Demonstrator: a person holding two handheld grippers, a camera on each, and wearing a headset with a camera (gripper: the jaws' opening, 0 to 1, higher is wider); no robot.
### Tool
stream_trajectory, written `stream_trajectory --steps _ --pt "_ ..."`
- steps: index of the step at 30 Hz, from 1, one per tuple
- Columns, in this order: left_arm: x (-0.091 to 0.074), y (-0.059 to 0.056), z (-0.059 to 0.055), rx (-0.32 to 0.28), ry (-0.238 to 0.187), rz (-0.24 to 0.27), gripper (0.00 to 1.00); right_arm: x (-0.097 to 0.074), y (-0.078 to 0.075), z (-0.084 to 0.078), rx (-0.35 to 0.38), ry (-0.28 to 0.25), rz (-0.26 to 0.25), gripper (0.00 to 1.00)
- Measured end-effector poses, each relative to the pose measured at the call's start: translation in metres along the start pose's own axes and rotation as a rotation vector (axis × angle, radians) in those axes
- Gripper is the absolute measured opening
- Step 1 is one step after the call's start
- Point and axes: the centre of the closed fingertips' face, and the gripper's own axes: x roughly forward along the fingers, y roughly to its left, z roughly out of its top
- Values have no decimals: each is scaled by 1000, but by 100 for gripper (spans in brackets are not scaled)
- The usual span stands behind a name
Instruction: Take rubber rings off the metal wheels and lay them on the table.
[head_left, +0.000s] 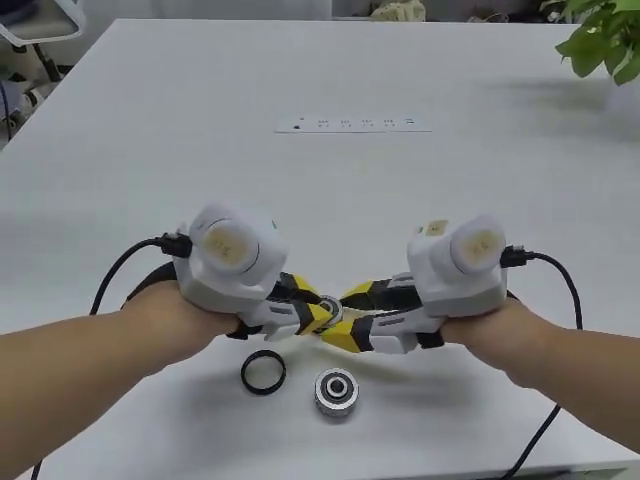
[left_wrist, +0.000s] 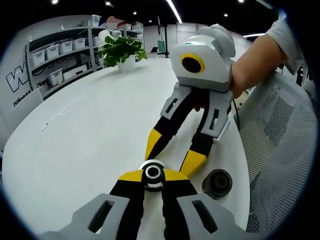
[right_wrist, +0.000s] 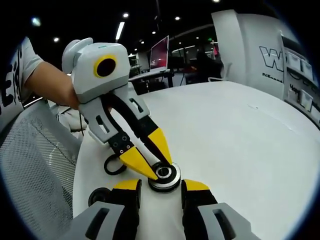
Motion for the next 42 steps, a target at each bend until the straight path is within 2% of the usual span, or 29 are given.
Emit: stream_trajectory --steps 15,35,42 --pt "1 0 0 -4 3 5 7 7 -3 2 -38 1 -24 28" --pt "1 0 0 -4 8 12 7 -2 -3 -4 -78 16 -31 21" --pt "1 0 0 -7 8 14 7 -7 -5 -8 -77 30 -33 14"
